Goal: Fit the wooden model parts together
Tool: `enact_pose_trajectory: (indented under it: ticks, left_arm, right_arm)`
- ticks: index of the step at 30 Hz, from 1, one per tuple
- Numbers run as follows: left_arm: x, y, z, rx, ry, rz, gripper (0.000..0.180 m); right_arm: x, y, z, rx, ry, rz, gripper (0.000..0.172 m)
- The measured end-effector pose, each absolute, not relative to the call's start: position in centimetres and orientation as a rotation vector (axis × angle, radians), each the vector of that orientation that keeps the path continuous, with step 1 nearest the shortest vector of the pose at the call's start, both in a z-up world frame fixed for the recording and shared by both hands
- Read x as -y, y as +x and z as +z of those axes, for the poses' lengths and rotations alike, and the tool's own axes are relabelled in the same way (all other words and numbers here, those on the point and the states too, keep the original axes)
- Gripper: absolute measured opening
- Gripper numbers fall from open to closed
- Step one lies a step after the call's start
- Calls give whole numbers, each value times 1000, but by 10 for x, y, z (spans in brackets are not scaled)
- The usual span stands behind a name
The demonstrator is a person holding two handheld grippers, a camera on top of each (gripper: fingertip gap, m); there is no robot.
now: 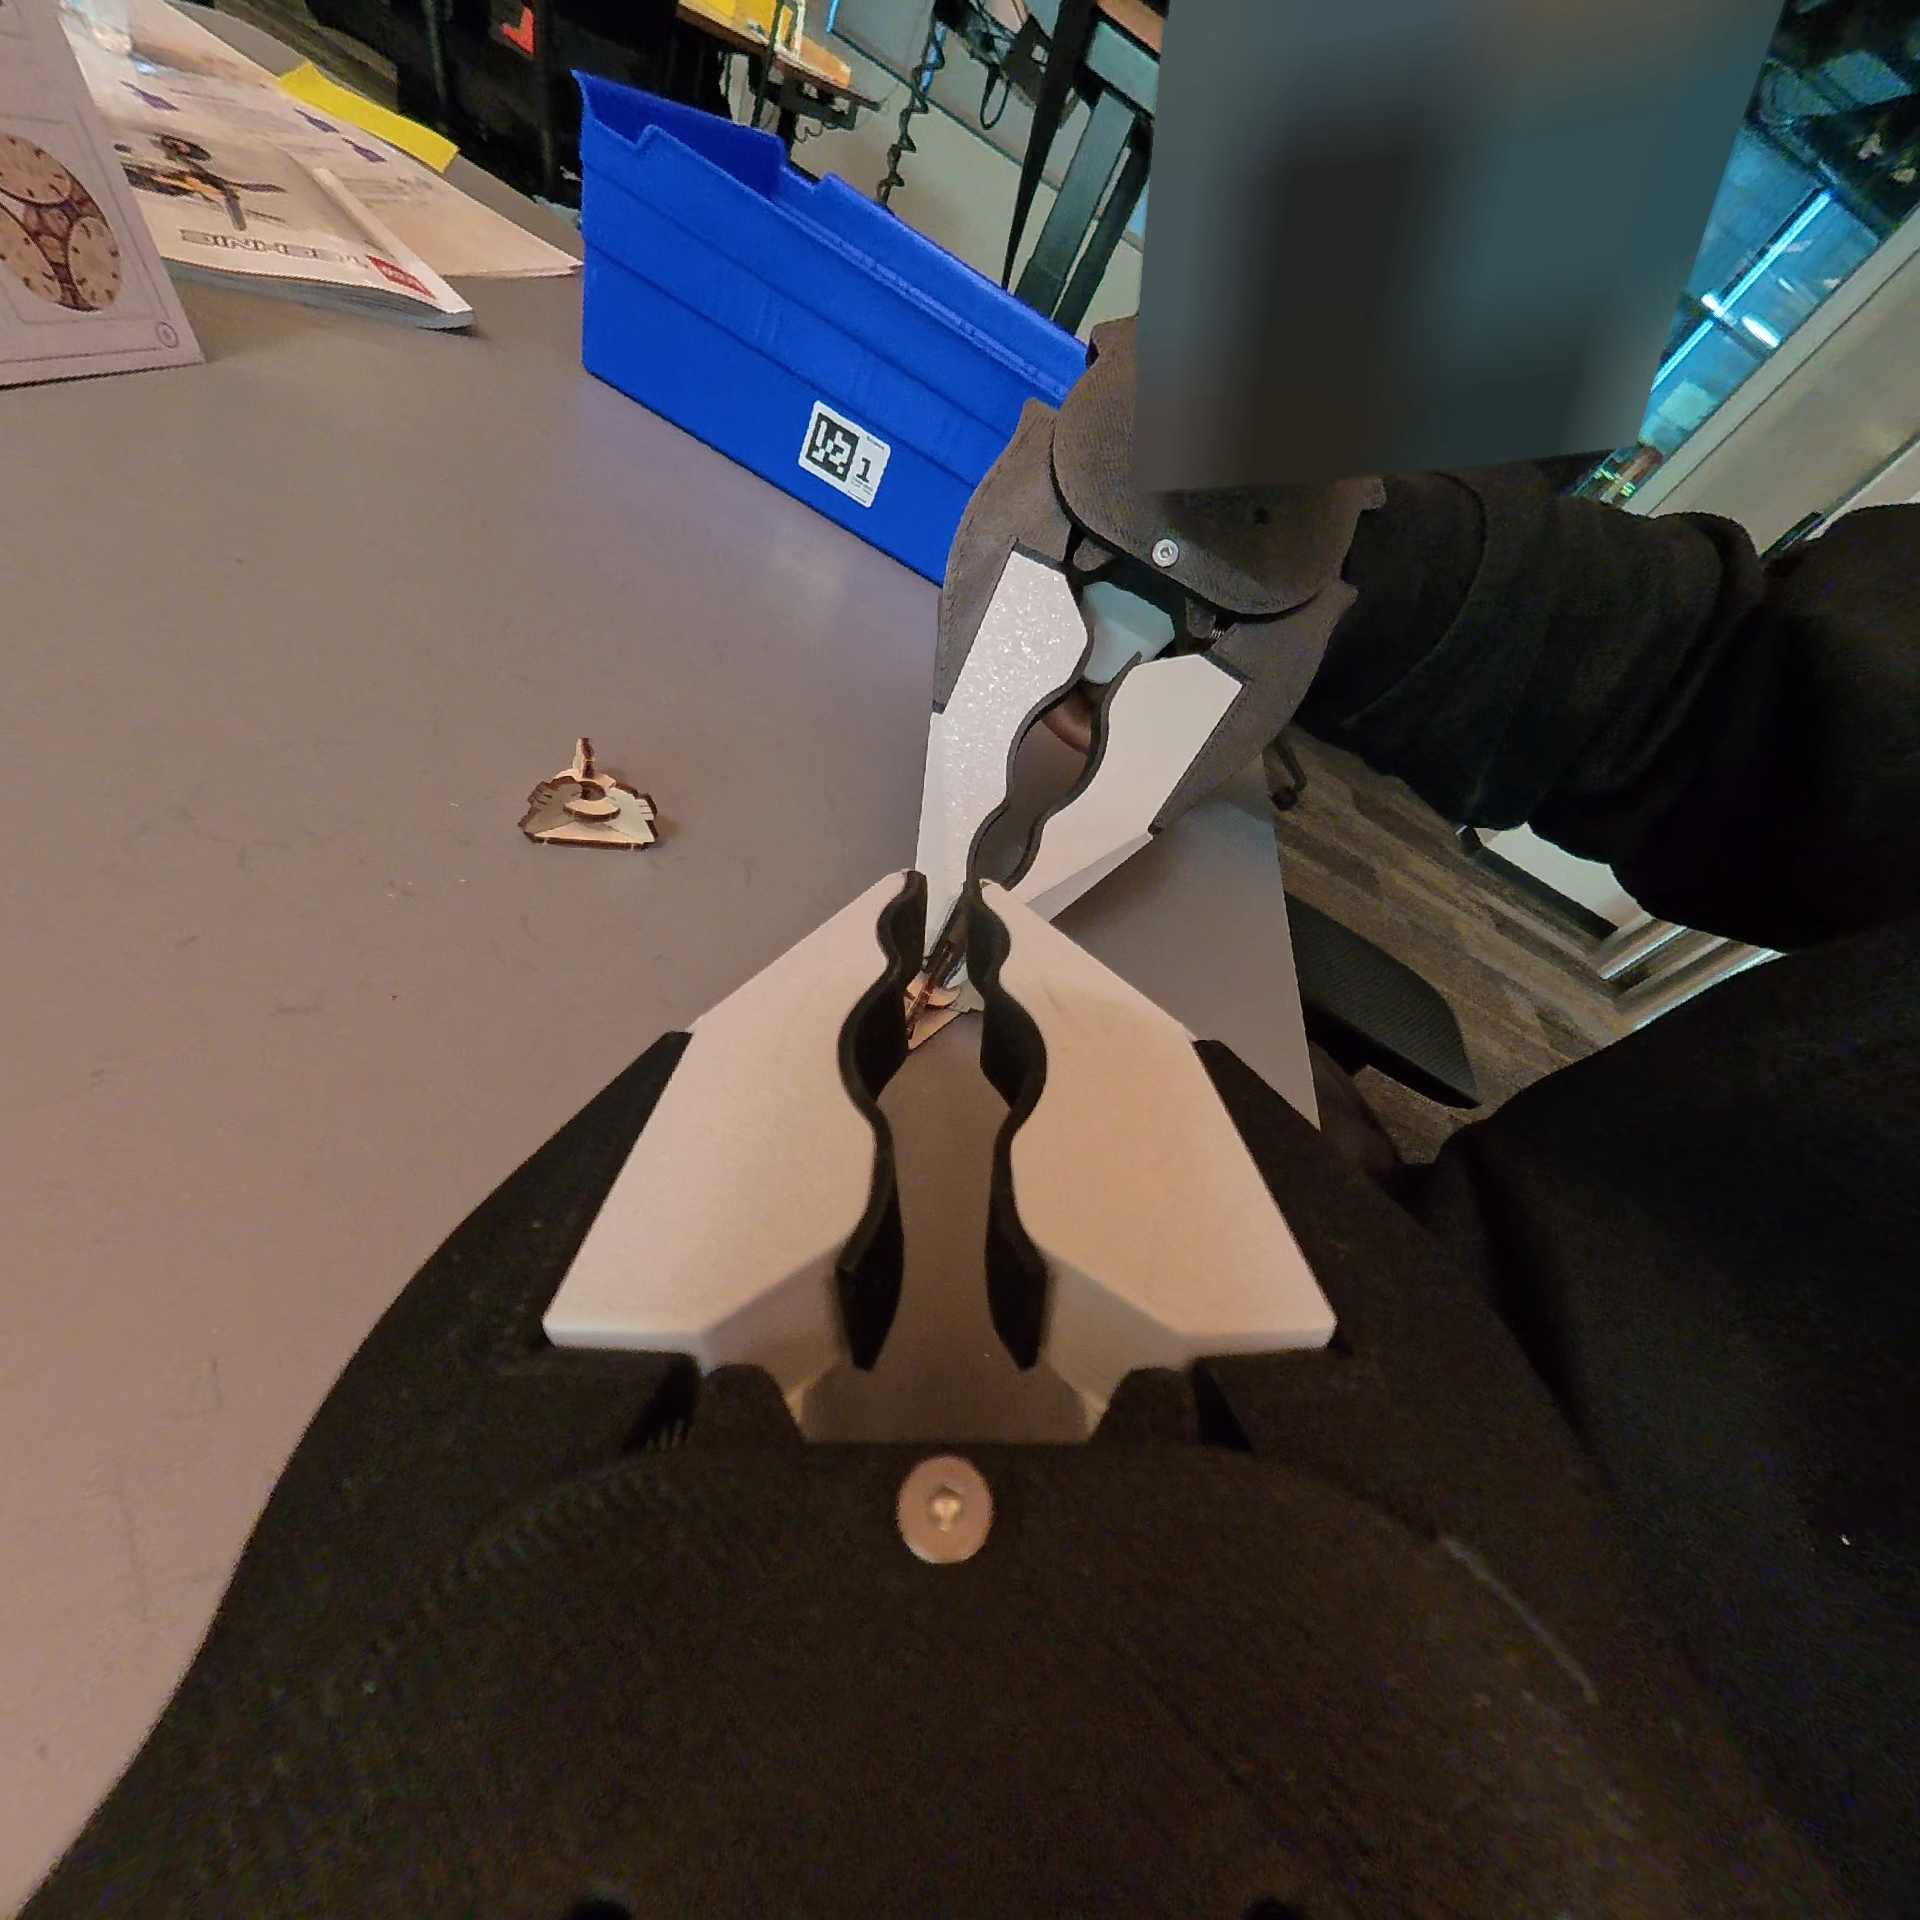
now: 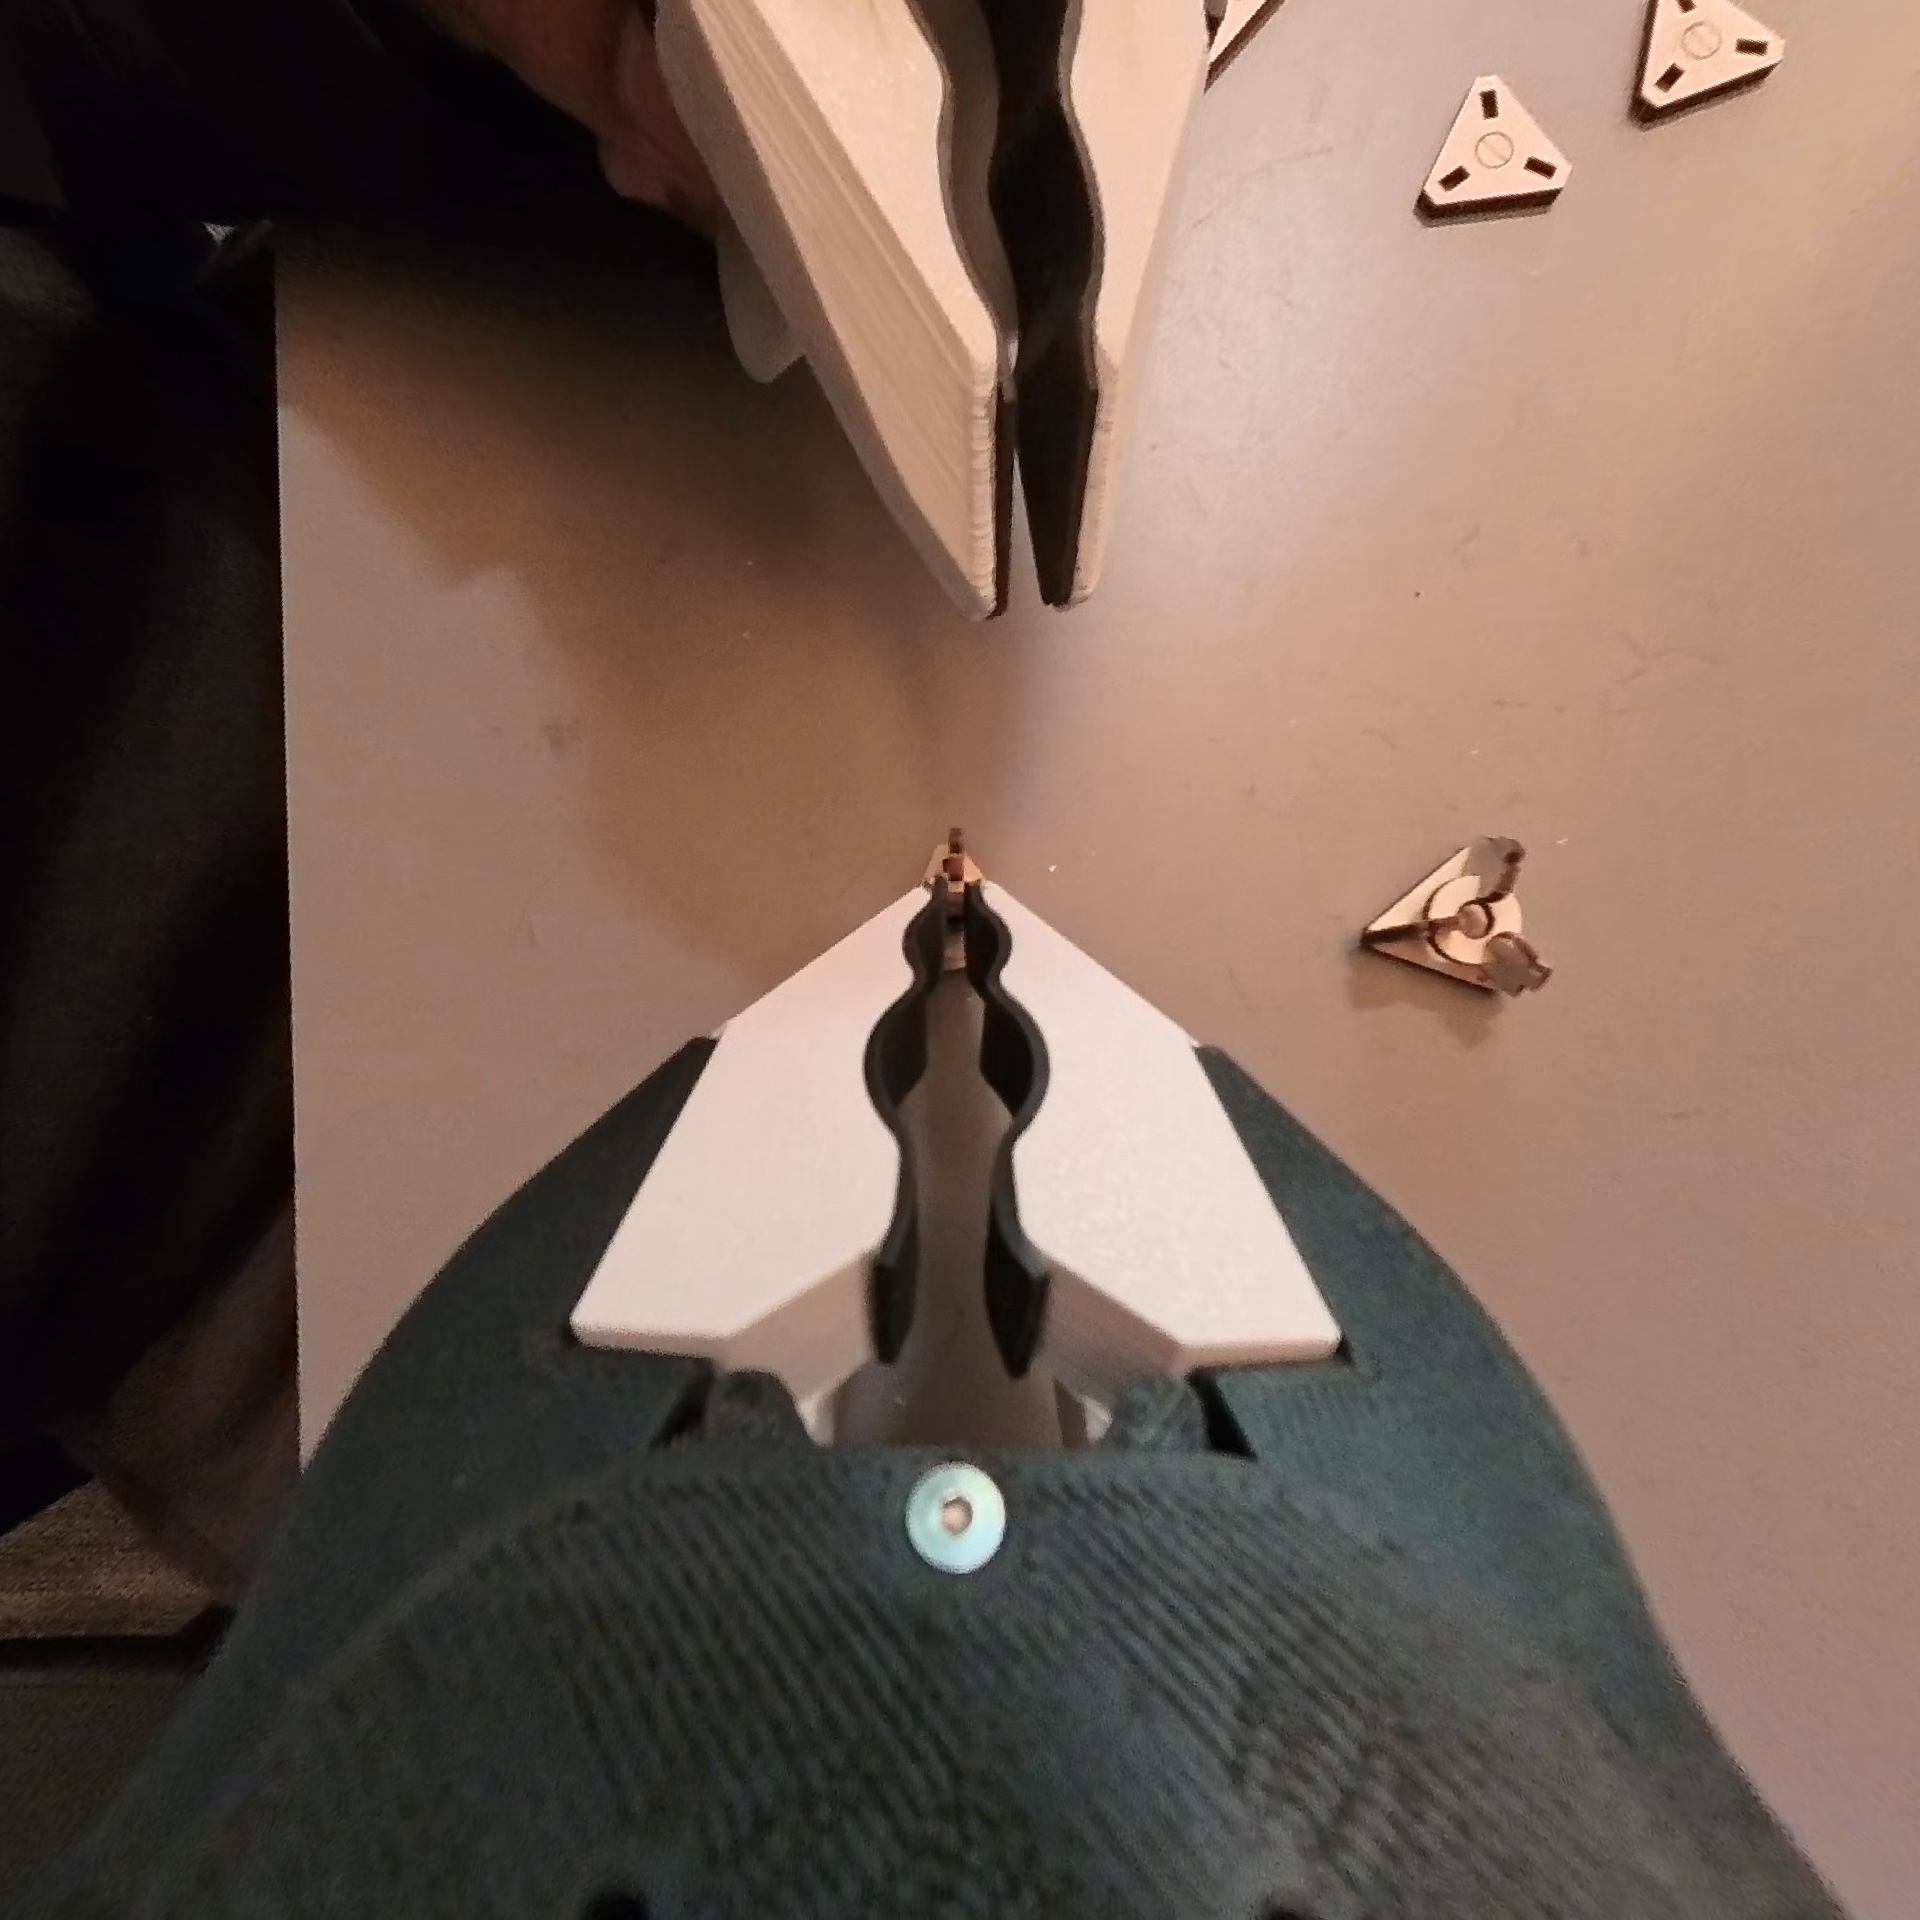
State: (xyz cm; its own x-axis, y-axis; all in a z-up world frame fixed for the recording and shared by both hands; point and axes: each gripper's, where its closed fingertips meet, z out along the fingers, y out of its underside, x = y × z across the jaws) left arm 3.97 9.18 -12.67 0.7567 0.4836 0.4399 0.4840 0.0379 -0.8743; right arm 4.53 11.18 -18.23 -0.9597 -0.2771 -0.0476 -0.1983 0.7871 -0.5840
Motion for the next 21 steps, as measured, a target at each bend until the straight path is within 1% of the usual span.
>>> enact_pose_trajectory:
  ticks: [13,21]
  left_arm:
    - [-91,39,-127,803,-1584,-7,4]
    - [-94,42,-127,794,-1593,-24,4]
  right_arm:
    - [-112,45,-183,-2675,-576,-839,2]
    - [-112,45,-183,-2722,-699,-834,2]
